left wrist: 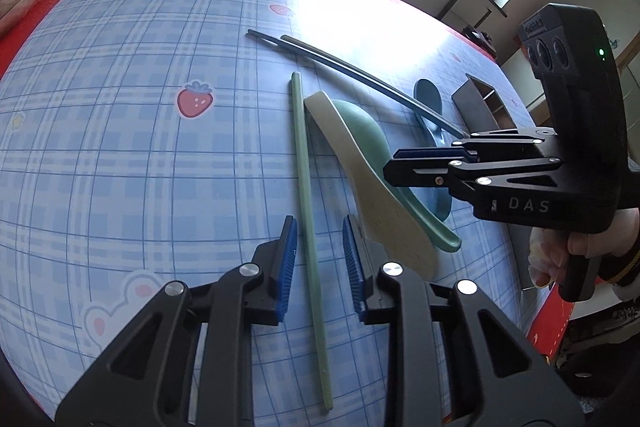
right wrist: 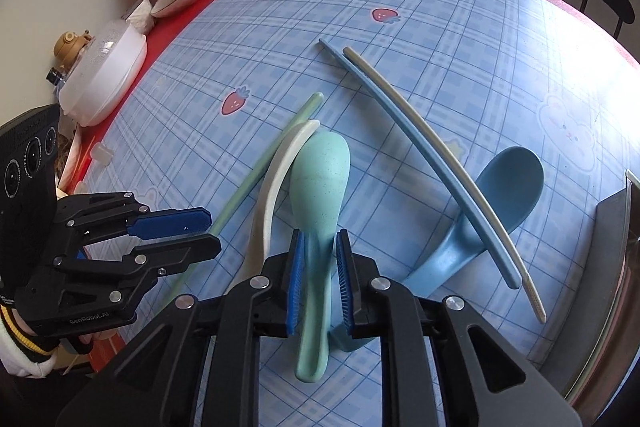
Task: Organize utensils
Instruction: 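Grasp the green chopstick with the left tool while the right tool holds the mint spoon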
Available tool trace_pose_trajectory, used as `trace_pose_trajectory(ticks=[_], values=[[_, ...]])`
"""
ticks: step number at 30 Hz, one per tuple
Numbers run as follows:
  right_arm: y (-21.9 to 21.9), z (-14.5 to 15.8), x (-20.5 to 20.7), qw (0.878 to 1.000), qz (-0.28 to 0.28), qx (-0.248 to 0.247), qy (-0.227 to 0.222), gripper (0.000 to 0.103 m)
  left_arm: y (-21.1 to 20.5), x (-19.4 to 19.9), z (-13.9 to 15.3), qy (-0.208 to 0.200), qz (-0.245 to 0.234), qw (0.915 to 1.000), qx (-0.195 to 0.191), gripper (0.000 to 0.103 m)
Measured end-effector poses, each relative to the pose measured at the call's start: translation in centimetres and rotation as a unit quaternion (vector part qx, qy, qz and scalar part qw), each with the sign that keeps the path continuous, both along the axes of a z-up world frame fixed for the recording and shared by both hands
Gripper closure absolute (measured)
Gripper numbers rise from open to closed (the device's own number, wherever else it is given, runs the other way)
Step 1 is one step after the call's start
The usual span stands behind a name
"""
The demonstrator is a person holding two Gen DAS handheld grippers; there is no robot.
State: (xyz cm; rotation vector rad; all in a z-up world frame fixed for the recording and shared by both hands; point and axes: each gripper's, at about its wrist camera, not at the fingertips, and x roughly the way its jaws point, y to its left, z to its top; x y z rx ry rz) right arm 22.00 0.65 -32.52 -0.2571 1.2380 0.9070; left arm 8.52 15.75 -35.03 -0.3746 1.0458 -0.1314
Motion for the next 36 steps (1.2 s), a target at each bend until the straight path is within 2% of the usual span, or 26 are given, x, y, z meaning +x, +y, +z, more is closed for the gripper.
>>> trace_pose_trajectory(ticks=[13, 21, 25, 36], values=[[0.5, -0.3, -0.6, 0.999, -0.032, 0.003, -0.013, 0.087, 0.3, 0.1, -0.2, -0.002, 0.016, 0.9998, -0.007, 0.082], [0.1, -0.2, -2.1, 0.999, -0.038, 0.006, -0.004, 0.088, 0.2, -0.2, -0.3, -0.006, 0.020, 0.9998, -0.004, 0.083], [-0.2, 0.3, -2.6, 0.999, -0.044, 0.017, 0.000, 0.094, 0.2, -0.3, -0.4, -0.009, 0.023, 0.9997, -0.007, 0.083], [0.6, 0.0, -2.4, 0.999, -0.039, 0.019, 0.007, 0.094, 0.4, -0.7, -0.4, -0.013, 0.024, 0.9996, -0.009, 0.083]])
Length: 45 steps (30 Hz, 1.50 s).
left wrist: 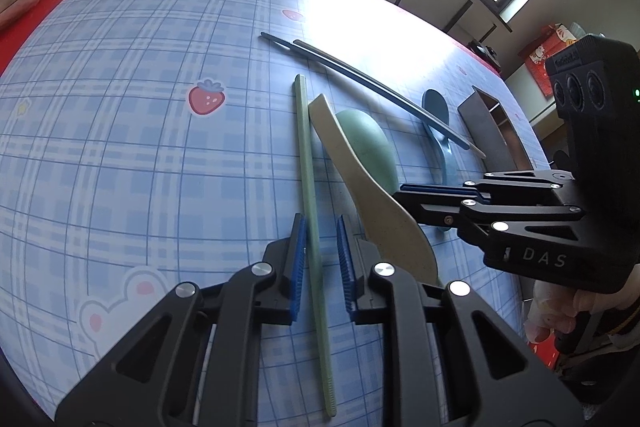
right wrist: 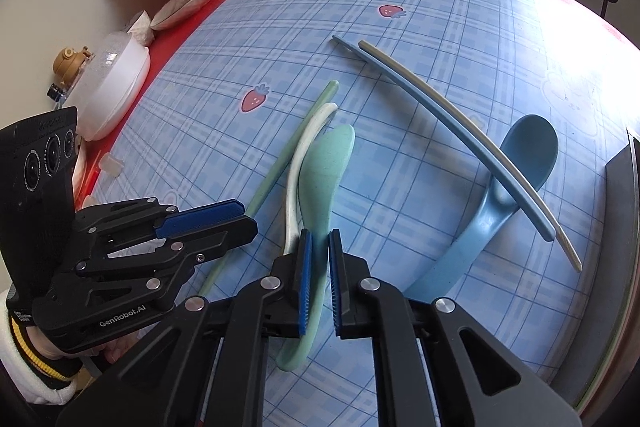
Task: Organize utensils
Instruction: 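Grasp the green chopstick with the left tool while the right tool holds the mint spoon, then carry the green chopstick and mint spoon over the metal tray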
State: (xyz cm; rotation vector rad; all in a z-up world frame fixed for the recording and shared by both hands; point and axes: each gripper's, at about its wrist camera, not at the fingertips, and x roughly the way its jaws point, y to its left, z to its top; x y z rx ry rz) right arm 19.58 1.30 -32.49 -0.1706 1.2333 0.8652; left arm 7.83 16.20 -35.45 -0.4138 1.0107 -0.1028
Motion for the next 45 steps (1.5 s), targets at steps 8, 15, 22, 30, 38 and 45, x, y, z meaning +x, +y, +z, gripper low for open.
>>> trace_pose_trajectory(ticks=[8, 15, 22, 30, 38, 45], values=[[1.5, -0.6, -0.6, 1.000, 0.023, -0.017, -0.005, 0.095, 0.0, 0.0, 0.1, 0.000, 0.001, 1.0000, 0.005, 0.083], [0.6, -0.6, -0.9, 1.000, 0.013, -0.022, -0.011, 0.096, -0.8, 0.3, 0.4, 0.007, -0.002, 0.9996, 0.029, 0.083], [-1.4, -0.7, -1.5, 1.000, -0.002, -0.014, -0.001, 0.096, -1.1, 1.7, 0.7, 0.026, 0.008, 0.9982, 0.053, 0.090], [-2.8, -0.7, -2.6, 1.000, -0.015, -0.014, 0.004, 0.096, -1.1, 2.8, 0.8, 0.026, 0.009, 0.9977, 0.063, 0.090], [-4.0, 0.2, -3.1, 0.999, -0.033, -0.025, 0.013, 0.096, 0.5, 2.2, 0.5, 0.030, 0.032, 0.9990, 0.004, 0.093], [-6.4, 2.5, -4.6, 0.999, -0.046, 0.014, -0.002, 0.097, 3.4, -1.5, 1.9, 0.024, 0.084, 0.9959, -0.027, 0.093]])
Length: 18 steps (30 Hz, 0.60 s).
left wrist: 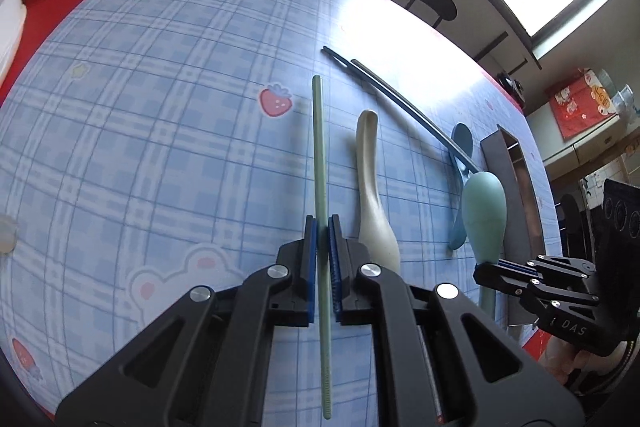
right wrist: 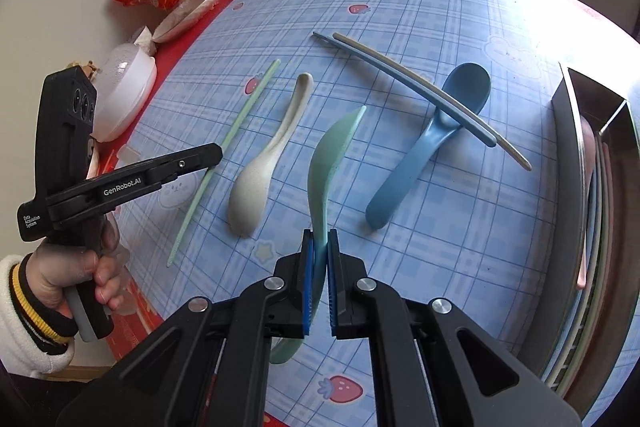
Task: Organize utensils
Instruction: 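Carry the green chopstick and mint spoon over the metal tray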
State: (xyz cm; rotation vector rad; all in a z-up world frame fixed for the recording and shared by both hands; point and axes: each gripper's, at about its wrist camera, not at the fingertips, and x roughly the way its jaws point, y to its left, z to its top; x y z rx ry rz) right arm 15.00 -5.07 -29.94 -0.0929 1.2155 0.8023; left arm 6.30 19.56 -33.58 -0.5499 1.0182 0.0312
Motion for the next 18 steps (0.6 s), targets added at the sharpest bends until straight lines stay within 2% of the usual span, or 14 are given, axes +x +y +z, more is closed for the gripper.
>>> trace_pose_trajectory(ticks=[5, 9, 13, 18], values=[[-1.3, 1.5, -0.7, 1.000, -0.011, 0.020, -0.015, 0.097, 0.4, -2.0, 2.1, -0.009, 0.015, 0.9998, -0.008, 0.093], [-2.6, 2.5, -0.9, 0.998, -0.027, 0.041, -0.025, 0.096, -0.2, -2.4, 4.0, -0.014, 0.005, 0.9999, -0.003, 0.093], [-4.5, 3.3, -1.4, 0.996, -0.043, 0.064, -0.034, 0.097, -2.0, -1.9, 6.4, -0.021, -0.013, 0.9997, 0.005, 0.093], [-8.5, 3.4, -2.3, 0.992, -0.080, 0.097, -0.020, 0.097, -5.5, -0.9, 8.4, -0.023, -0.037, 0.9991, 0.000, 0.093]])
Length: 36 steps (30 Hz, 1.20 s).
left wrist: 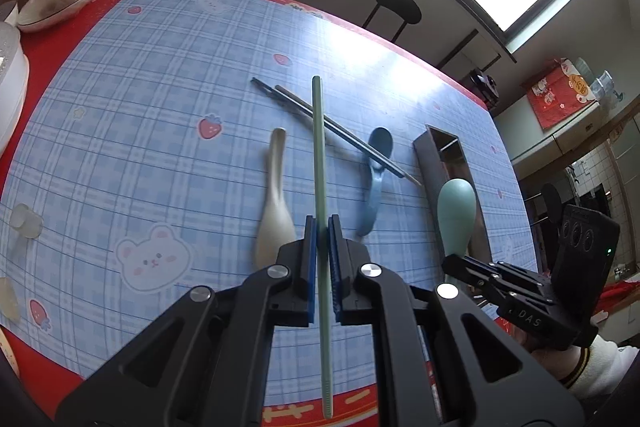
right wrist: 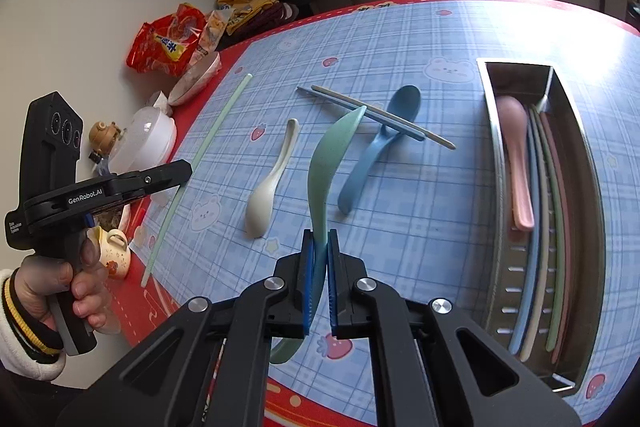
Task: Organize utensils
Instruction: 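Carry the green chopstick and mint spoon over the metal tray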
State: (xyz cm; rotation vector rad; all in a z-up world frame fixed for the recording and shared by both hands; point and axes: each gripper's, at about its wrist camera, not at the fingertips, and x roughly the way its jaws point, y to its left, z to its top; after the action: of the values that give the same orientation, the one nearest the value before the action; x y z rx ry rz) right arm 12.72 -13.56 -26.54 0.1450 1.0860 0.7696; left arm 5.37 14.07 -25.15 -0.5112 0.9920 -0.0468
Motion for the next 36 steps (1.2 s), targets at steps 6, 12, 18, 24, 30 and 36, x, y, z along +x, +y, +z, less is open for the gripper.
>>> trace_pose_trajectory(ticks=[6, 12, 18, 24, 30, 36], values=[[-5.5, 0.3, 0.1, 0.999, -0.042, 0.007, -0.012, 0.096, -5.9, 2.1, 0.6, 0.006, -0.033, 0.9994, -0.010, 0.093], [-10.4, -0.2, 1.5, 0.998, -0.059, -0.020, -0.032, 0.096, -12.2, 4.8, -0.4, 0.016, -0.053, 0.9981, -0.029, 0.093], [-12.5, -0.3, 3.5, 0.997, -0.042, -0.046, -0.051, 0.096, -17.7, 7.9, -2.0, 0.022, -0.056, 0.9969, -0.051, 0.093], [-12.4, -1.9, 4.5, 0.997, -0.027, -0.061, -0.040, 0.096, -20.8, 10.3, -4.0, 0.042, -0.042, 0.9951, -0.079, 0.093], [-11.9, -2.6, 5.0, 0.997, -0.003, -0.070, -0.036, 0.096, -22.1, 12.1, -5.3, 0.059, -0.025, 0.9953, -0.072, 0.093], [-10.8, -3.3, 6.0, 0.997, 0.009, -0.072, -0.029, 0.096, -22.5, 12.9, -6.2, 0.071, -0.014, 0.9956, -0.060, 0.093]])
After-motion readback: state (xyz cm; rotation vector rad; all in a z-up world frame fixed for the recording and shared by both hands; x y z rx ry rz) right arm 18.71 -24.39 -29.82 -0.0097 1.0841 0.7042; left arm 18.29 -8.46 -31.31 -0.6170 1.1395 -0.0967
